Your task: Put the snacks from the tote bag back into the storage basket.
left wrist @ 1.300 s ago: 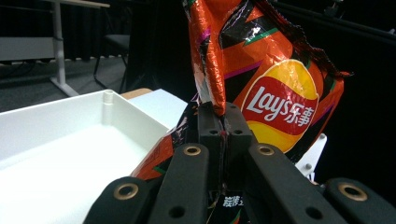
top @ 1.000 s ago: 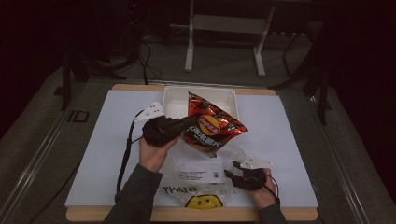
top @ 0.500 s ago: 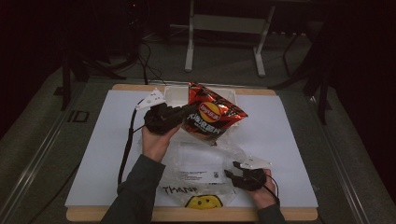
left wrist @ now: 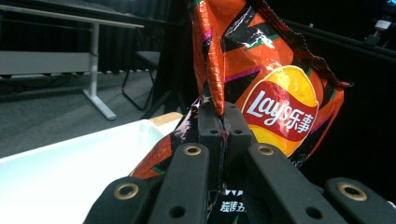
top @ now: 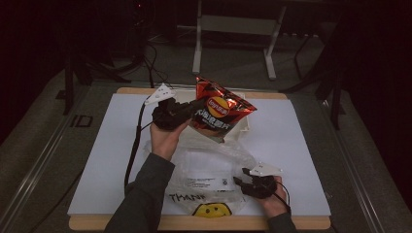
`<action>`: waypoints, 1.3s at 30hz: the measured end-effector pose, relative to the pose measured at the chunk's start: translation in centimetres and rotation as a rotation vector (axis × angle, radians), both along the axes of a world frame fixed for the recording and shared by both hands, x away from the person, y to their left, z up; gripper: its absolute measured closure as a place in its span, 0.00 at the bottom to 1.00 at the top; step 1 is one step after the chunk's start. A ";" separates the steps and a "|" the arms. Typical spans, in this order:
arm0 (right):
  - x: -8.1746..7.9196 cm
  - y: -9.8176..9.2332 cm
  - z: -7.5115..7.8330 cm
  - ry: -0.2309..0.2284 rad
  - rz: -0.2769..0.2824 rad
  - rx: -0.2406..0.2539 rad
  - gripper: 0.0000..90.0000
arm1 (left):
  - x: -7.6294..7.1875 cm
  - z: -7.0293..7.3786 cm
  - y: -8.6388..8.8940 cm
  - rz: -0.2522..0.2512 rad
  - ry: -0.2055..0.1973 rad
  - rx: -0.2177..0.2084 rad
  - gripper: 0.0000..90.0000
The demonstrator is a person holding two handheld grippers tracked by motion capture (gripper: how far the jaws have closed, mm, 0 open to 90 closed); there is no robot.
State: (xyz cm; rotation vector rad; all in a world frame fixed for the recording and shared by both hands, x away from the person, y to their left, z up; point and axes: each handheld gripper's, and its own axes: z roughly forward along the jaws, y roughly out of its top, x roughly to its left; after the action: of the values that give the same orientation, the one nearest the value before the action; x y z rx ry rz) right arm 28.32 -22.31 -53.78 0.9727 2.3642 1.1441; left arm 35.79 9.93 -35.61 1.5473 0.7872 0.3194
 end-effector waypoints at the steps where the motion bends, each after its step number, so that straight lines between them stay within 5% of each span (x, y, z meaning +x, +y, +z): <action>1: 0.0 0.0 0.0 0.000 -0.001 0.004 0.53 | 0.0 0.0 0.0 0.000 0.000 0.000 0.99; 24: 0.0 -0.1 0.0 -0.001 0.000 0.007 0.53 | 4.0 1.7 -0.6 0.055 -0.021 -0.037 0.99; 28: 0.0 0.0 0.0 0.000 0.000 0.005 0.53 | 5.2 2.0 -0.7 0.071 -0.019 -0.013 0.99; 39: 0.0 0.0 0.0 0.002 0.002 0.007 0.53 | 8.5 1.9 -0.7 0.131 0.000 -0.047 0.99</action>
State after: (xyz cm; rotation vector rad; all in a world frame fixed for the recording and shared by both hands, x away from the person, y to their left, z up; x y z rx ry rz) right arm 28.28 -22.34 -53.80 0.9738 2.3649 1.1535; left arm 44.27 9.19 -33.75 1.4548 0.8924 0.3948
